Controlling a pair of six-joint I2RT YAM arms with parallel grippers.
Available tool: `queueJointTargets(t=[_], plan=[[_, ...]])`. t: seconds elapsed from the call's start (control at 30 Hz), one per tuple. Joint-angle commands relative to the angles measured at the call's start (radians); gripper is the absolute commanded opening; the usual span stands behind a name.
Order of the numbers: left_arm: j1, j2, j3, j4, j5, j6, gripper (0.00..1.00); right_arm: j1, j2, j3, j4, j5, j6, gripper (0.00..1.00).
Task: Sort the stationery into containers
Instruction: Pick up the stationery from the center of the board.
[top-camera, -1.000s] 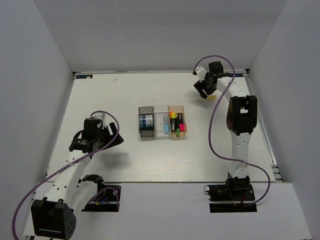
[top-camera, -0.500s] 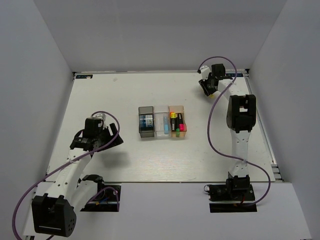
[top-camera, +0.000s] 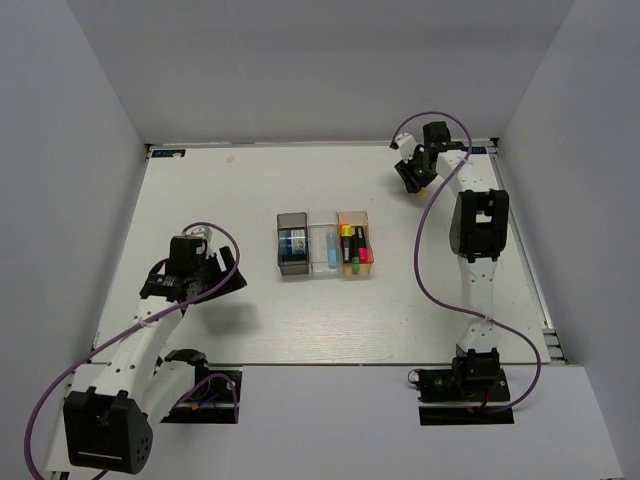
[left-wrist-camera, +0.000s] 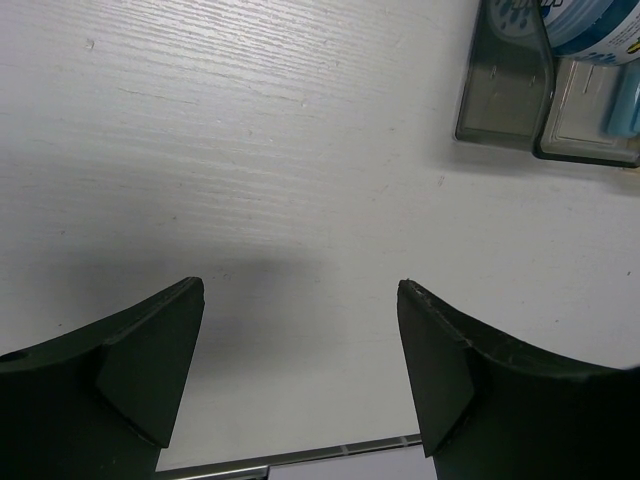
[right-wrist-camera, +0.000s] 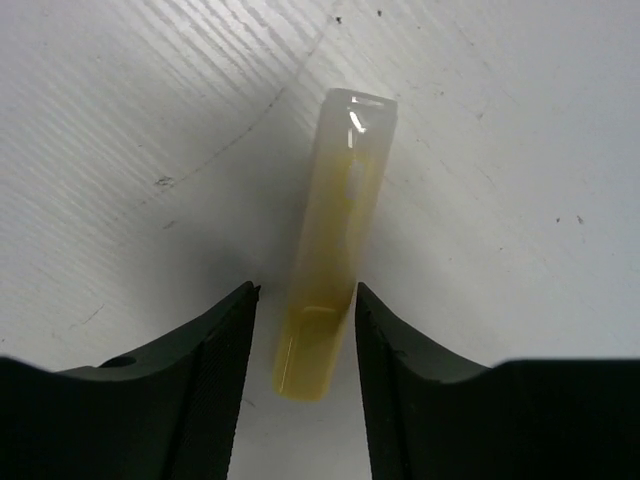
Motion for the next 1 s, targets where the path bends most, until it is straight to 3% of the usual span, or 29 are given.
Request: queueJointTargets(t=[0.0,0.27,0.43,0.6,0.97], plan=[[0.009,-0.023,0.0,-0.001,-0.005,0.01,0.88,0.002,0.021,-0.073,-0.212,0.025,-0.104,0.47],[0.007,-0.03,0.003,0.001,0.006,0.01,0.88,-0.004,-0.035,-0.228,-0.139,0.086,-0.101,0.26],[0.009,-0.037,-0.002,0.001,0.002,0.009,0.88,-0.004,-0.051,-0.222,-0.157,0.092,-0.084,0.02],[0.007,-0.039,0.0,0.002,0.005,0.009,0.88,-0.012,-0.149,-0.282,-0.195,0.025,-0.069,0.0],[0.007,-0.053,0.001,0.006,0.023,0.009,0.88,-0.015,-0.543,-0.647,-0.189,-0.185,-0.021,0.0]])
